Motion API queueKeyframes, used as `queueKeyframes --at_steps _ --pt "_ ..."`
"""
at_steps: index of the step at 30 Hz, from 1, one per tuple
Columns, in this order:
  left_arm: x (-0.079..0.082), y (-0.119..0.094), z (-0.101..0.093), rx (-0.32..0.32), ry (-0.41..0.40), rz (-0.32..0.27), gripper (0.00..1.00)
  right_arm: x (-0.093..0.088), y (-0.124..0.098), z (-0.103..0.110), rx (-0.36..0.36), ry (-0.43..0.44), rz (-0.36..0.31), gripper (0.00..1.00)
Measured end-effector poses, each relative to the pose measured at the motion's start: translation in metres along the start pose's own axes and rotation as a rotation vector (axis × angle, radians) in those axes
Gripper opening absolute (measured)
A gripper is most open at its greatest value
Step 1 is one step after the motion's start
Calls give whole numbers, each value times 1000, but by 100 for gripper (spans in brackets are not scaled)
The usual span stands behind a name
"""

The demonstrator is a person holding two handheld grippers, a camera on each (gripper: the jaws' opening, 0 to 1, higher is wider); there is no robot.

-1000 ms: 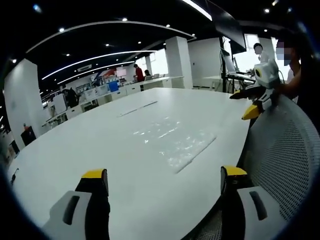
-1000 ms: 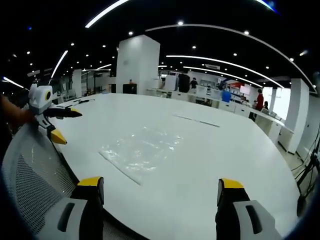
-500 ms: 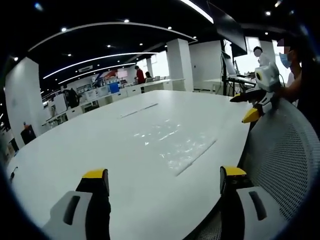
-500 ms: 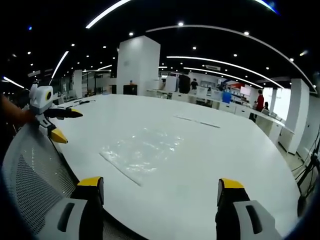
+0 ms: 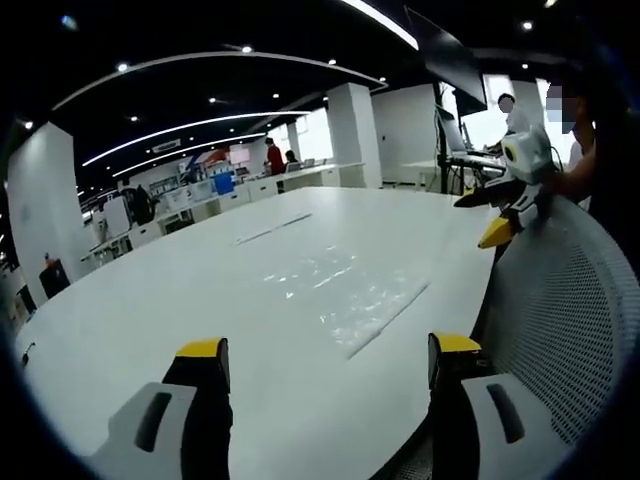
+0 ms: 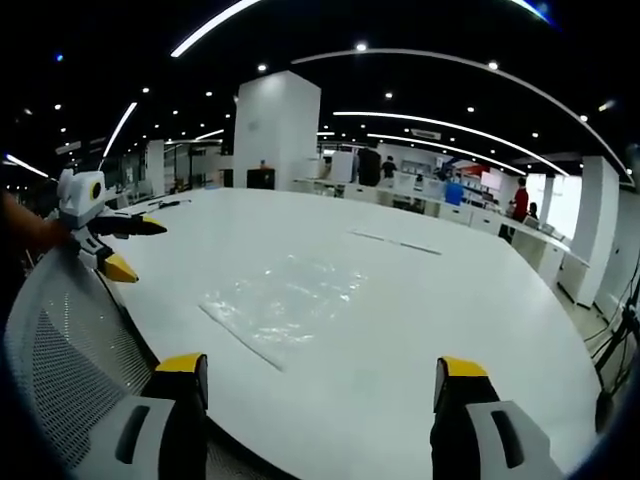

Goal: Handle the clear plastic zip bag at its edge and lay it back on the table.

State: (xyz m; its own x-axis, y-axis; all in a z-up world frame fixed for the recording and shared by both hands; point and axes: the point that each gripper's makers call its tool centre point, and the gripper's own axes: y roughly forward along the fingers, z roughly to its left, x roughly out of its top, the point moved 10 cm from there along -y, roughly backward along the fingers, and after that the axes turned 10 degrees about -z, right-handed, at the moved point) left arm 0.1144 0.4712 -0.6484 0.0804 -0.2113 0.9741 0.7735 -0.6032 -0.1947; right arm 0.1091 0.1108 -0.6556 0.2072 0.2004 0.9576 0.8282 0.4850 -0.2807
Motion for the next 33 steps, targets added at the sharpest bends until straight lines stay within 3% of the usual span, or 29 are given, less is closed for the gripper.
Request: queueKeyframes --at_steps 16,20,33 --pt "5 7 -2 -67 132 63 76 0 -1 0 1 7 3 92" --pt "4 13 6 -88 215 108 75 0 -1 0 3 9 4 91" --pt "14 35 13 -187 316 128 68 -1 -1 -1 3 11 11 90"
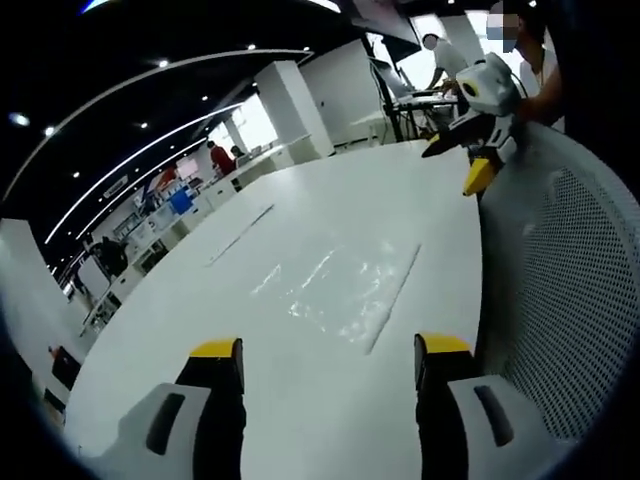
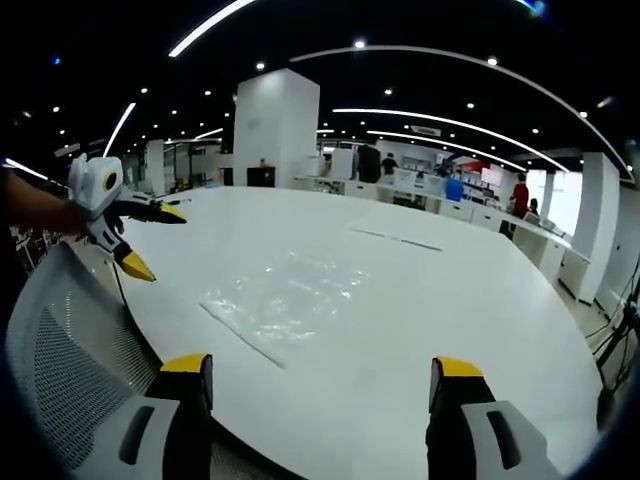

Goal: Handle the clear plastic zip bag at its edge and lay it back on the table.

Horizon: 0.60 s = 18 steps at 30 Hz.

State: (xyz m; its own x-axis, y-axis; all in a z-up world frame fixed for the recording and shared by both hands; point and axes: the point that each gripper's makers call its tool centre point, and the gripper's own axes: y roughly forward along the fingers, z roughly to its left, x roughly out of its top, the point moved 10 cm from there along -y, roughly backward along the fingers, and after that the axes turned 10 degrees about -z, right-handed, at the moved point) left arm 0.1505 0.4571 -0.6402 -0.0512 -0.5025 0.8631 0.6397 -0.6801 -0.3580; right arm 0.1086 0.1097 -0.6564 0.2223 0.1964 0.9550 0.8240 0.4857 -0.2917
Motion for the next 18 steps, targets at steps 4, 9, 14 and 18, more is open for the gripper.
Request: queueKeyframes --at_steps 4,9,14,18 --pt "10 5 1 -24 13 -3 66 0 0 0 3 1 3 89" --pt "17 11 1 -62 34 2 64 0 1 0 2 1 5 89" --pt "20 18 2 -100 75 14 64 0 1 1 2 1 10 89" --pt "19 22 3 -123 101 23 63 -1 1 0 2 3 13 89"
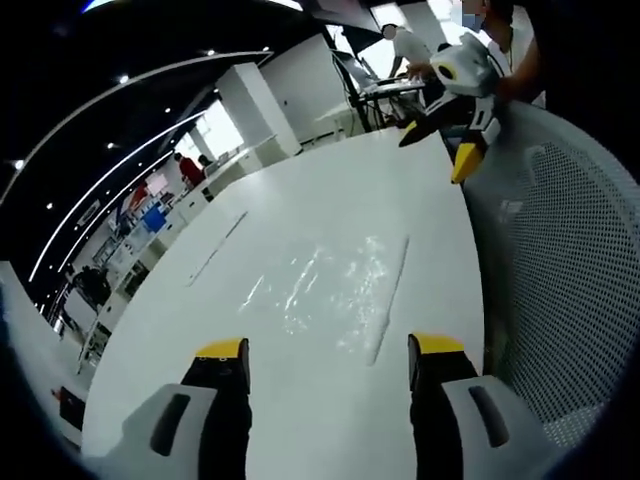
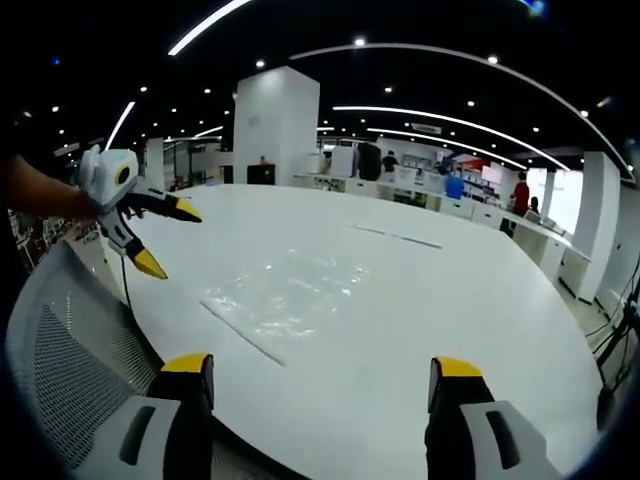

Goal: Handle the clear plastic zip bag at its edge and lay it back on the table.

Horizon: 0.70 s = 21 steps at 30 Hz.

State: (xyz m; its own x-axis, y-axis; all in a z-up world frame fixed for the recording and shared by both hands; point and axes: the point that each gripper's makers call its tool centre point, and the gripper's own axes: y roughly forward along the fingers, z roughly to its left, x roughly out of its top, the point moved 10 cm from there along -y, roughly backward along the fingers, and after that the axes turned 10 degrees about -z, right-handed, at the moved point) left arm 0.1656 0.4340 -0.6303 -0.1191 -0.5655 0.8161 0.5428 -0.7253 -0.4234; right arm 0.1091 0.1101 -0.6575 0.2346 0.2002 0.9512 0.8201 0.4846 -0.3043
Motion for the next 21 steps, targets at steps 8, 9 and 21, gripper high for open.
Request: queueKeyframes --at_steps 8,9,21 --pt "-1 5 2 -50 48 20 59 -2 0 -1 1 1 3 88" --pt "-1 6 2 -50 50 19 59 -2 0 -1 1 1 3 88" --pt "-3 14 7 -120 77 46 57 0 0 0 1 4 7 87"
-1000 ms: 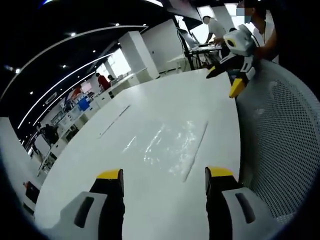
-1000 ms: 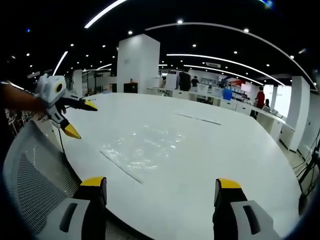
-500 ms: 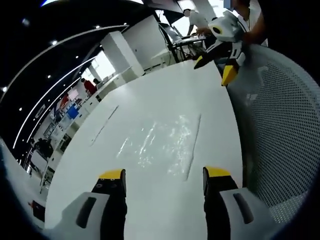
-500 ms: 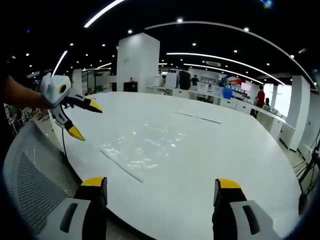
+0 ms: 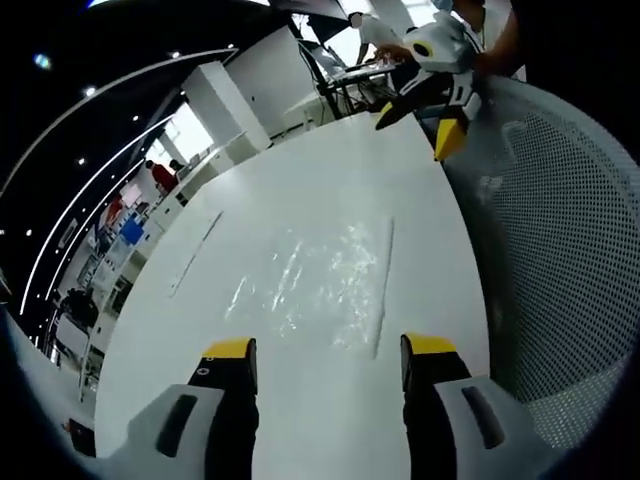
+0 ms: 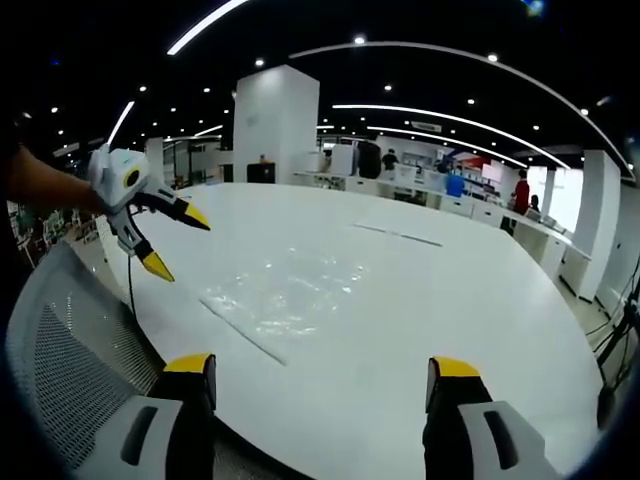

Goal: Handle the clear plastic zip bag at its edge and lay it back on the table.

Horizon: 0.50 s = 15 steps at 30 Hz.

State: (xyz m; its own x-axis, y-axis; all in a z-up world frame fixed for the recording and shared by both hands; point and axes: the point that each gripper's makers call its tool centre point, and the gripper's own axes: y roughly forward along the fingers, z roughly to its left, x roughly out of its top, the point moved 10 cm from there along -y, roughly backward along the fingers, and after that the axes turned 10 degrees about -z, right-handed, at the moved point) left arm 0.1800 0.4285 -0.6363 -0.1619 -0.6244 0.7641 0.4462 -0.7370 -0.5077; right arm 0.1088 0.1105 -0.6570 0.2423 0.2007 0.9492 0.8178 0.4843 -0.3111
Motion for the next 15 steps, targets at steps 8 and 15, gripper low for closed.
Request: queueKeyframes --at_steps 8,15 --pt "-2 8 1 -47 23 19 57 -1 0 -1 1 0 1 86" --pt "-5 14 3 -79 32 33 57 -1 -1 0 1 0 4 86"
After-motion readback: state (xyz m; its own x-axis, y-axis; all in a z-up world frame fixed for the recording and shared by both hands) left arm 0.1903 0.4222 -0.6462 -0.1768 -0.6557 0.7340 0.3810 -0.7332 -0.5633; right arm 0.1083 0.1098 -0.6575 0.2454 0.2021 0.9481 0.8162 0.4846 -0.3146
